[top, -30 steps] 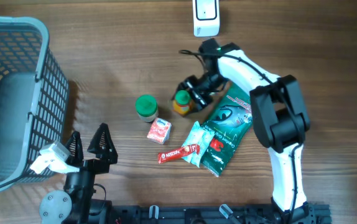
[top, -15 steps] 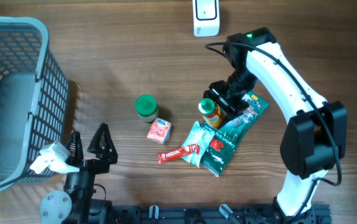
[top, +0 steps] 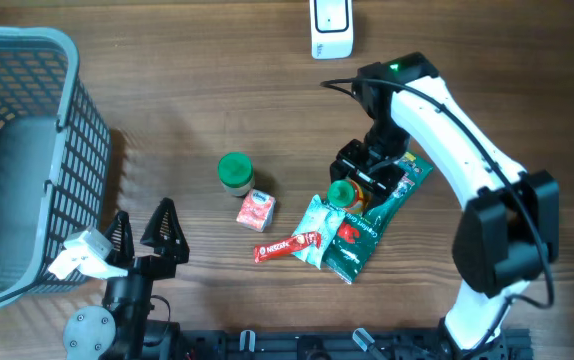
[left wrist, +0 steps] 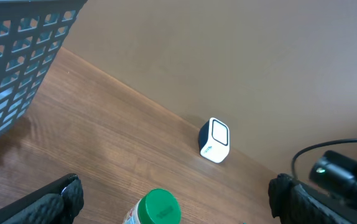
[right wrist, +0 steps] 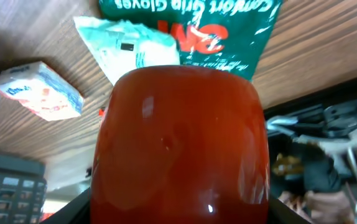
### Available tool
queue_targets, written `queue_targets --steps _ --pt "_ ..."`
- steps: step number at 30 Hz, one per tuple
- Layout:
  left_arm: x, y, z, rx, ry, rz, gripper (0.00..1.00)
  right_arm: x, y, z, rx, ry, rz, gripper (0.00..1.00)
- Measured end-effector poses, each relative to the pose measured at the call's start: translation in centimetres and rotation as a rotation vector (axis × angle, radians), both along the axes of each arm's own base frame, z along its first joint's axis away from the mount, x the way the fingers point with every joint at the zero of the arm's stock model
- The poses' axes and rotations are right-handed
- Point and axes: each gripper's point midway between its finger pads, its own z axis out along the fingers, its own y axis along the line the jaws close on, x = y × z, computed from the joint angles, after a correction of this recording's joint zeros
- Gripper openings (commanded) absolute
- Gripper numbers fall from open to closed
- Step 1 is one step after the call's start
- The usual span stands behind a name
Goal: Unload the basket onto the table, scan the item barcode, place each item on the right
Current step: 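Lift the bottle and carry it rightward past the scanner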
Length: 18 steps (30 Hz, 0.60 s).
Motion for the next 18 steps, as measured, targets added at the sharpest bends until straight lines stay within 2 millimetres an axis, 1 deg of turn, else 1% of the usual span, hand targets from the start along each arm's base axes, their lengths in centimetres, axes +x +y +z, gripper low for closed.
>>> queue_targets --steps 2,4,7,8,9,10,11,12,13,15,16,17,18 --pt "0.0 0.0 0.0 0.0 0.0 0.0 1.0 0.3 -1.7 1.6 -0.091 -0.099 -0.035 0.48" --pt "0.0 0.0 0.0 0.0 0.0 0.0 1.0 0.9 -3.5 3.4 -0.187 -0.219 -0.122 0.5" --pt "0.0 0.0 0.0 0.0 0.0 0.0 1.0 3.9 -6.2 6.2 -0.326 -0.481 -0.332 0.49" --pt "0.0 0.0 0.0 0.0 0.0 0.0 1.0 5.2 -6.9 7.4 -0.348 -0.571 -0.417 0.45" --pt "0.0 0.0 0.0 0.0 0.0 0.0 1.0 6.0 -7.1 8.0 -0.353 -0.617 -0.462 0.42" --pt "0.0 0.0 0.0 0.0 0.0 0.0 1.0 7.2 -7.2 8.5 -0.348 -0.67 -0.51 0.41" --pt "0.0 0.0 0.0 0.0 0.0 0.0 1.0 8.7 -7.0 8.9 -0.337 -0.726 -0.556 0.41" --pt "0.0 0.0 0.0 0.0 0.0 0.0 1.0 10.6 -6.9 9.1 -0.327 -0.789 -0.621 0.42" --pt "0.0 0.0 0.0 0.0 0.0 0.0 1.0 12.1 -7.0 8.9 -0.324 -0.839 -0.673 0.44" --pt "0.0 0.0 0.0 0.0 0.0 0.0 1.0 13.3 -6.9 8.7 -0.321 -0.879 -0.71 0.47" --pt "0.0 0.0 0.0 0.0 0.001 0.0 1.0 14.4 -6.9 8.8 -0.311 -0.917 -0.736 0.47" --pt "0.0 0.0 0.0 0.0 0.001 -0.001 1.0 15.4 -6.9 8.9 -0.306 -0.951 -0.763 0.46" --pt "0.0 0.0 0.0 0.0 0.0 -0.002 1.0 16.0 -6.9 9.0 -0.304 -0.97 -0.776 0.4"
